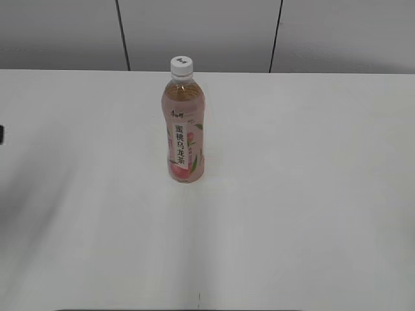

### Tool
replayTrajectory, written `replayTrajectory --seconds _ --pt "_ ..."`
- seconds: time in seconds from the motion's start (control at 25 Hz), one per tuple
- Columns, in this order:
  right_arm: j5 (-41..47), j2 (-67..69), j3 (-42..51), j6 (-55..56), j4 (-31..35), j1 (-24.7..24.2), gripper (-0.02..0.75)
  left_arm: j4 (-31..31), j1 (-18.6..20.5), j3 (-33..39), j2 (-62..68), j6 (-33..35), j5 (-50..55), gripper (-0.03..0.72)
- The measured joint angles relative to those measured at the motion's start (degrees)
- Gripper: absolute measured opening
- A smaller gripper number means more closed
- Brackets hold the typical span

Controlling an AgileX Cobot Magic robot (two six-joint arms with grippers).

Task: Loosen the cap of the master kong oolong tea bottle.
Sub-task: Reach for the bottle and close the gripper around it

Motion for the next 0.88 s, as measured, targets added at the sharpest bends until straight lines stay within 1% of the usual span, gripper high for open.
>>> replayTrajectory --seconds 0.08,0.16,0.32,0.48,0.6,0.8,0.84,0.88 --pt "0.00 0.00 0.00 0.00 0.00 0.00 0.420 -1.08 -3.03 0.00 7.31 1.34 -2.98 0.382" --pt "0.00 0.00 0.00 0.00 0.04 0.00 0.420 -1.06 -6.86 0.07 11.47 2.09 -6.49 0.382" --pt "0.00 0.00 0.00 0.00 0.04 0.00 0.420 -1.18 -13.34 0.07 13.40 2.34 -12.81 0.382" --pt "0.00 0.00 0.00 0.00 0.04 0.00 0.420 0.36 -18.06 0.07 13.61 2.44 -16.97 0.382" --pt "0.00 0.00 0.00 0.00 0.04 0.00 0.420 1.59 -20.26 0.07 15.17 2.50 -18.57 0.382" --pt "0.00 0.00 0.00 0.02 0.04 0.00 0.420 2.06 -20.97 0.07 17.73 1.85 -19.31 0.382" --pt "0.00 0.00 0.00 0.02 0.04 0.00 0.420 3.60 -20.97 0.07 17.94 -0.41 -19.65 0.382" --pt "0.00 0.00 0.00 0.02 0.04 0.00 0.420 7.63 -20.97 0.07 18.11 -5.06 -20.27 0.382"
